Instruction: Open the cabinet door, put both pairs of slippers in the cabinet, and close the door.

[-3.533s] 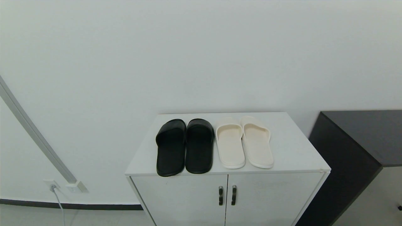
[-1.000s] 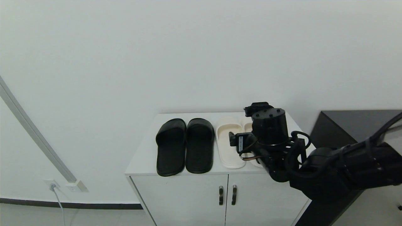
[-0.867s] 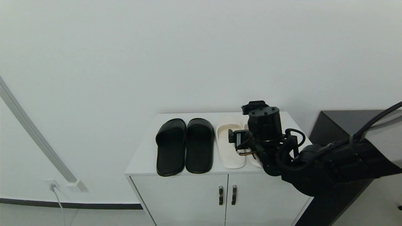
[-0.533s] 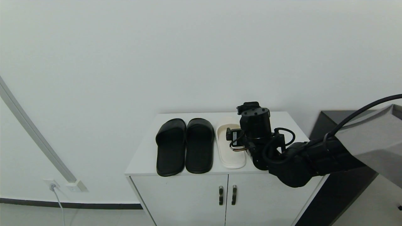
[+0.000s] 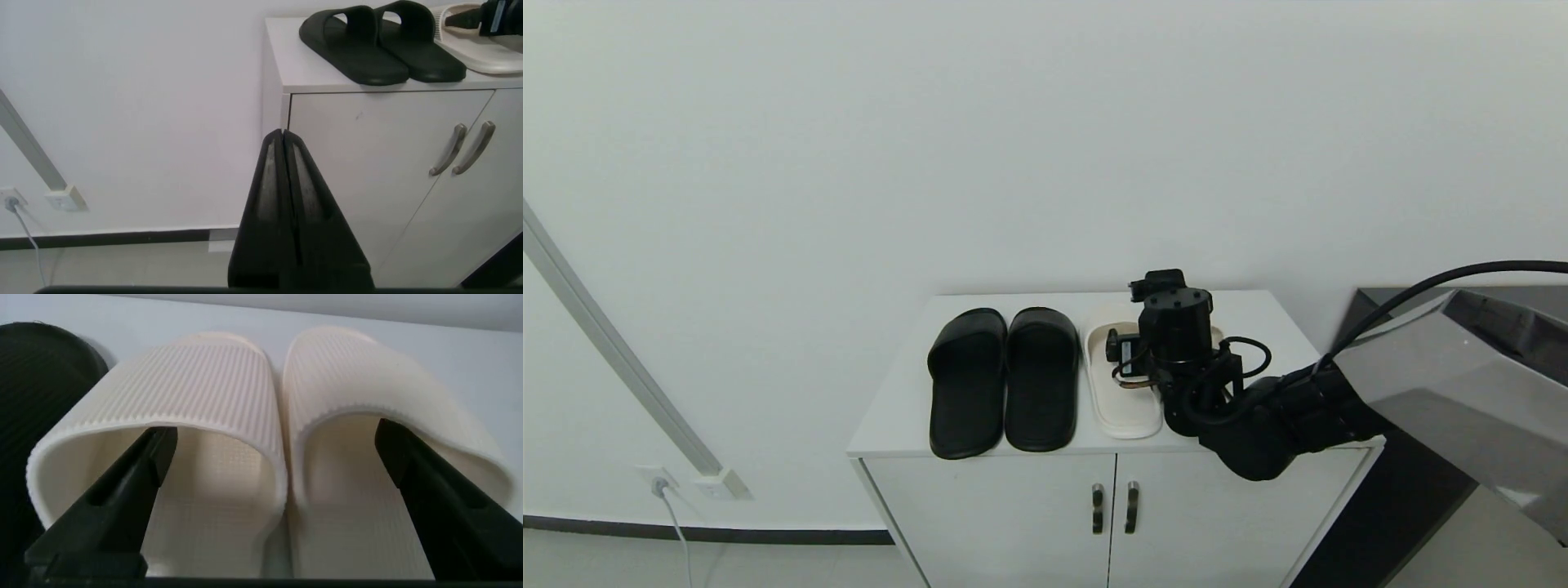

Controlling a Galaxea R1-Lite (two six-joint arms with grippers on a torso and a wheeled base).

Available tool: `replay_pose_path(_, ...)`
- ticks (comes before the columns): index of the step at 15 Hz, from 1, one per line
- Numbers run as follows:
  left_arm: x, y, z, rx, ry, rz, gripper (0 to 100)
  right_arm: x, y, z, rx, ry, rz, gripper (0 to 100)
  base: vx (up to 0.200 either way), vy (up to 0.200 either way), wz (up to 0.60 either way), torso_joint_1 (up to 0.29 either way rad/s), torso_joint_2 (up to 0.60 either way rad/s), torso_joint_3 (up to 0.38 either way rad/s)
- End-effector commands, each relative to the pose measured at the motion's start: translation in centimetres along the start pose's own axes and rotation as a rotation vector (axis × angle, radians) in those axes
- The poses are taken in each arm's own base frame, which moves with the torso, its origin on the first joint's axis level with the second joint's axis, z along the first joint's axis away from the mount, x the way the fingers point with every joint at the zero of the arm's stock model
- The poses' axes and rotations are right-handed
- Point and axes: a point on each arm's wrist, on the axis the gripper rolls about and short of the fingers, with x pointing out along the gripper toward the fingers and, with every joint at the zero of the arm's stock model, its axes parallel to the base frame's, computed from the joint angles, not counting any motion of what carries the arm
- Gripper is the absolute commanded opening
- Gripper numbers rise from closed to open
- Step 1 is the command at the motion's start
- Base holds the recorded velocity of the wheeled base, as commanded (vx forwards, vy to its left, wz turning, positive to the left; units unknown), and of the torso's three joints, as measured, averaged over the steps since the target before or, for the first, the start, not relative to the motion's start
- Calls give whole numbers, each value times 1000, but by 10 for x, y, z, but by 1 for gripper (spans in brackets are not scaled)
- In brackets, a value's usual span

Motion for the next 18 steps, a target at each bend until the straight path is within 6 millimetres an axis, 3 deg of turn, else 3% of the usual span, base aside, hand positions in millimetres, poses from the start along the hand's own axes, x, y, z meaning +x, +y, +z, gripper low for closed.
replay_pose_path(1, 0, 0, 0, 0, 2, 0, 0, 8, 0, -1, 4, -4, -9, 100, 0, 0, 0, 0, 0, 0)
replay_pose_path(5, 0, 0, 0, 0, 2, 0, 0, 18, -2, -1, 9, -13, -16, 100, 0, 0, 0, 0, 0, 0)
replay_pose_path(6, 0, 0, 0, 0, 2, 0, 0, 19, -1, -1, 7, -14, -16, 0, 0, 0, 0, 0, 0, 0)
replay_pose_path(12, 0, 0, 0, 0, 2, 0, 0, 17, -2, 1, 9, -17, -14, 0, 0, 0, 0, 0, 0, 0)
replay_pose_path(14, 0, 0, 0, 0, 2, 0, 0, 12, -5, 10, 17, -29, -14, 0, 0, 0, 0, 0, 0, 0)
replay_pose_path(16, 0, 0, 0, 0, 2, 0, 0, -2, -13, 21, 21, -37, -10, 0, 0, 0, 0, 0, 0, 0)
replay_pose_path(18, 0, 0, 0, 0, 2, 0, 0, -28, -19, 35, 24, -43, 35, 0, 0, 0, 0, 0, 0, 0)
